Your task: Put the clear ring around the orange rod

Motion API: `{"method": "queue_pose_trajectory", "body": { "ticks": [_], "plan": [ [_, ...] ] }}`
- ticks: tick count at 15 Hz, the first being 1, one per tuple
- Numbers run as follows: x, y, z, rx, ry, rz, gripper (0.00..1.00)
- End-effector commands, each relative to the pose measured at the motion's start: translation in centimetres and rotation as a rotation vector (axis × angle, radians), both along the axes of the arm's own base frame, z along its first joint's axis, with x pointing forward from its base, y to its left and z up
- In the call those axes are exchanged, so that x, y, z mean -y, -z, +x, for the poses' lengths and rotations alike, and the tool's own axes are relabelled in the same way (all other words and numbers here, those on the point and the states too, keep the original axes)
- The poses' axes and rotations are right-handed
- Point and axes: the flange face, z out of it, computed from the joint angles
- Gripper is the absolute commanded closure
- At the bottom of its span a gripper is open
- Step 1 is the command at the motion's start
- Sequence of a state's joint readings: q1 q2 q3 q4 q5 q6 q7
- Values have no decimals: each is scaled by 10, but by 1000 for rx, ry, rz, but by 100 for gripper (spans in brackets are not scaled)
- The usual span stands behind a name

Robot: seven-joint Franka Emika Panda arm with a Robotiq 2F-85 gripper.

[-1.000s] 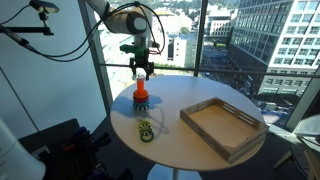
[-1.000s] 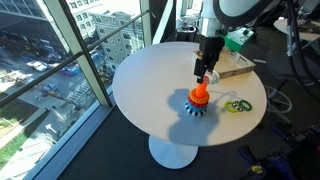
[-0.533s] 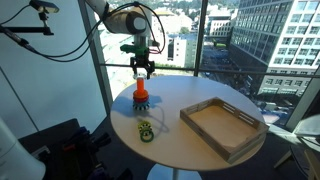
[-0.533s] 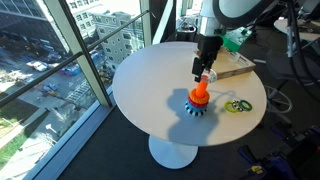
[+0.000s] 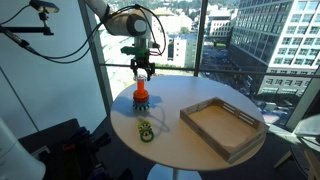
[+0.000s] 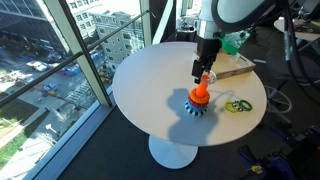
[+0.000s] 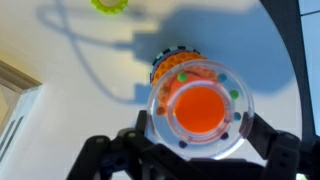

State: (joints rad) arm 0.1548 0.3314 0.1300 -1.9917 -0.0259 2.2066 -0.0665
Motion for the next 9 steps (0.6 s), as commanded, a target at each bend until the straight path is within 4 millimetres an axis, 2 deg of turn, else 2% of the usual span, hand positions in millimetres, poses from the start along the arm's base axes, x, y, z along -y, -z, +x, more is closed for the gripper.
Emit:
{"method": "queue_pose_trajectory", "body": {
  "ticks": [1,7,8,9],
  "plan": [
    [1,4,6,-4,-8,-14,31],
    [2,14,5,-40,-6,-20,31],
    [2,15,5,-44,-6,-22,5],
    [2,17,5,-48,-5,-23,1]
  ]
}}
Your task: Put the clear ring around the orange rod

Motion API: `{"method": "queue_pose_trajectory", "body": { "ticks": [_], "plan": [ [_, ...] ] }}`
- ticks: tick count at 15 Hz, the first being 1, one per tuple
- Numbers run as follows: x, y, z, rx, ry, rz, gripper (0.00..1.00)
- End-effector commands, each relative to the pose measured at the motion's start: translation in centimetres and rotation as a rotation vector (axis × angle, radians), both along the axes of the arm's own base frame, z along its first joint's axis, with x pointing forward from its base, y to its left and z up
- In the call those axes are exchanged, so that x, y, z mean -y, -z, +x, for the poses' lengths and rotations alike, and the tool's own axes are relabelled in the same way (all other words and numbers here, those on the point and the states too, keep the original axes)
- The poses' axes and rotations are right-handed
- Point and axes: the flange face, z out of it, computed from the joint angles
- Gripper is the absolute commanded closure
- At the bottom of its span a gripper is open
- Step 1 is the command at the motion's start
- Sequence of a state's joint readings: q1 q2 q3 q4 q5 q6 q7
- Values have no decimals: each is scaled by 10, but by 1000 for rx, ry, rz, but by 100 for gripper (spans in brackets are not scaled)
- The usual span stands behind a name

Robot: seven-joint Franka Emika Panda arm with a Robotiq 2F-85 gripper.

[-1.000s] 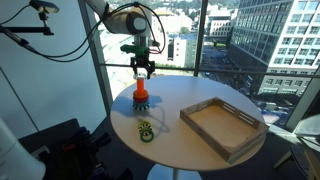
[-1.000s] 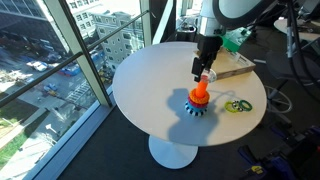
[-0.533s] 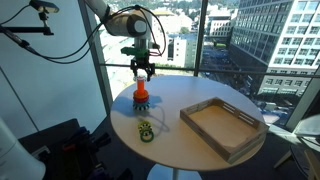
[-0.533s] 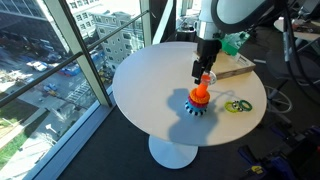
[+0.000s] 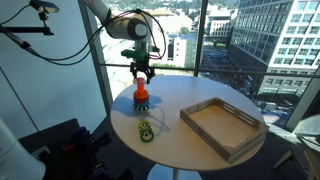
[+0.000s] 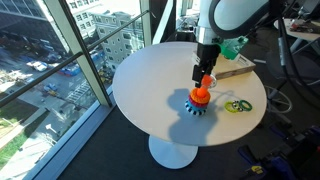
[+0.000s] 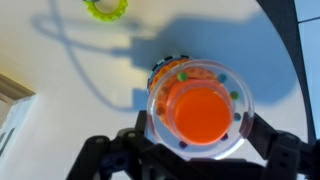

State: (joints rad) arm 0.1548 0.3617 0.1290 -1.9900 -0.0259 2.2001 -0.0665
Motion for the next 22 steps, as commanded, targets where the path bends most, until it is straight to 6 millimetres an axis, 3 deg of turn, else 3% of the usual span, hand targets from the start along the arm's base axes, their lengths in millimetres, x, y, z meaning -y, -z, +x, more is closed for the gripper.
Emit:
{"method": "queue_pose_trajectory", "body": {
  "ticks": [1,13,22],
  "plan": [
    [2,2,6,-17,-5,-19,1],
    [17,-3,-3,-73,51,-50,0],
    [30,-42,-15,19,141,-43,0]
  ]
}}
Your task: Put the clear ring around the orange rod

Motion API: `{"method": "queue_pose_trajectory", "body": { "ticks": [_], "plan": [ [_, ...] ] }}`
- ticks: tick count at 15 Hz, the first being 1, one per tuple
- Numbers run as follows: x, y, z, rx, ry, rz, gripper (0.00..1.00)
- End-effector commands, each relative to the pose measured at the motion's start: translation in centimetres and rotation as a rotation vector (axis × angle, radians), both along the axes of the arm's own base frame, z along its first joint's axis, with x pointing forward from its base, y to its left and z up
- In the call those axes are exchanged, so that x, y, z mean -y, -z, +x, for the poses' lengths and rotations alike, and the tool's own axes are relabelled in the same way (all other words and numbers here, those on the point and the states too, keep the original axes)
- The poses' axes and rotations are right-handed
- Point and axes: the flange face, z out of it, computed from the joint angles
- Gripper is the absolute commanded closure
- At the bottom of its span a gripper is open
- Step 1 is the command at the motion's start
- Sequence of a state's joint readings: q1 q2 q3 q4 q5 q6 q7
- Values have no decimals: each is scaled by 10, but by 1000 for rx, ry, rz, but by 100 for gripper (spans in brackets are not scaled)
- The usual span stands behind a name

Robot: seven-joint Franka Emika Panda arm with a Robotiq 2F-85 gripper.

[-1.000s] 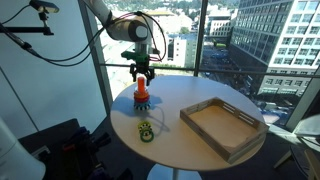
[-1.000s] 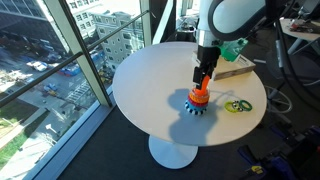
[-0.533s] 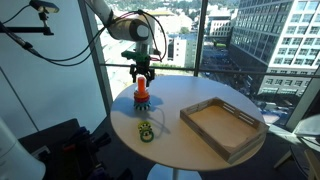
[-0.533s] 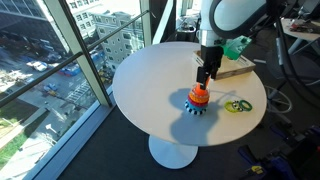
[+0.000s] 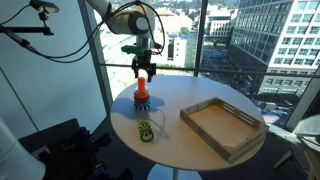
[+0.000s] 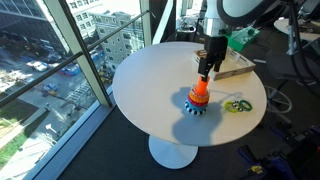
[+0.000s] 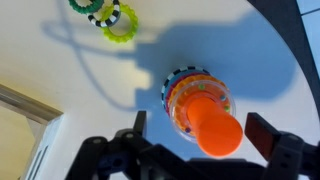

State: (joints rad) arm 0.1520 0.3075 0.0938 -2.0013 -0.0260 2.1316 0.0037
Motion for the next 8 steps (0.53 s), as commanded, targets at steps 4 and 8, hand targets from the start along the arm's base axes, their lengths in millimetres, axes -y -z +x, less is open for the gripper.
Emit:
{"method": "queue_pose_trajectory", "body": {
  "ticks": [4,8],
  "plan": [
    [17,-44,-21,66,95,-8,0],
    [40,-65,-31,103,192,-21,0]
  ]
}}
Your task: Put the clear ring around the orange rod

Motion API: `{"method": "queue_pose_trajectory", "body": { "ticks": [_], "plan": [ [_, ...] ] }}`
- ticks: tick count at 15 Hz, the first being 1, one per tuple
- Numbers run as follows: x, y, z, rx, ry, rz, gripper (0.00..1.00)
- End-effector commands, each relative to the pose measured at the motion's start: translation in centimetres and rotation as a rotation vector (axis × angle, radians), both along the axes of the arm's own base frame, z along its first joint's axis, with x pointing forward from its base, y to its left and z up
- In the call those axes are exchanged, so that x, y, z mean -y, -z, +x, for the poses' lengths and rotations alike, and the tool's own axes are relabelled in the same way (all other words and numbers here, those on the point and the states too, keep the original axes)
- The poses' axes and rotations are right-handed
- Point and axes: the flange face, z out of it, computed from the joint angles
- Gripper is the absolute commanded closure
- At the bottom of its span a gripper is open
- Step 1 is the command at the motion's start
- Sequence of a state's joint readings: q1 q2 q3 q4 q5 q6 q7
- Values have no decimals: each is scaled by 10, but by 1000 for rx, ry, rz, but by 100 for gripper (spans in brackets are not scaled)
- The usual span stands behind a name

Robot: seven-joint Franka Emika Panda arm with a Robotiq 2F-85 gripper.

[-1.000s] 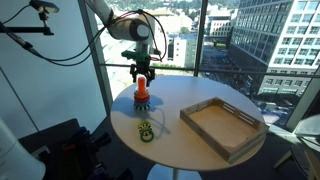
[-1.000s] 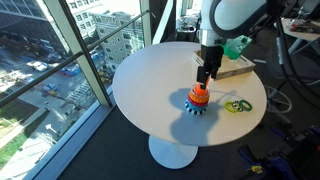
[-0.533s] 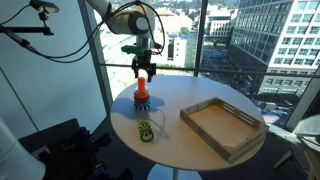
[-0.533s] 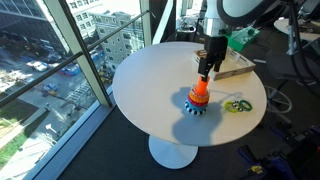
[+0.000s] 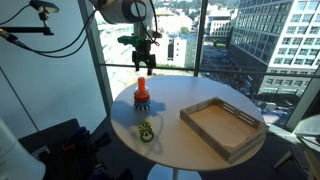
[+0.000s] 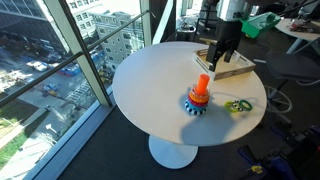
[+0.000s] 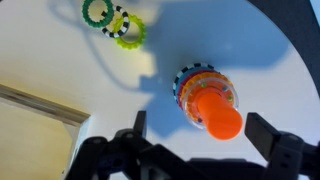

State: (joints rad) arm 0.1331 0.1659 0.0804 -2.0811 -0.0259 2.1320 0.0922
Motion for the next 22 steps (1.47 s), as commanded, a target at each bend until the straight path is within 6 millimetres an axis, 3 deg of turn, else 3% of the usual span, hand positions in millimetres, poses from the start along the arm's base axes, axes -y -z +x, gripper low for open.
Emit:
{"method": "queue_pose_trajectory", "body": {
  "ticks": [1,7,11,22],
  "plan": [
    [25,-23,-16,45,99,-10,0],
    [66,-53,-34,44,159,-10,0],
    [81,-75,-46,8,132,8,0],
    [80,-73,-41,0,125,-6,0]
  ]
}}
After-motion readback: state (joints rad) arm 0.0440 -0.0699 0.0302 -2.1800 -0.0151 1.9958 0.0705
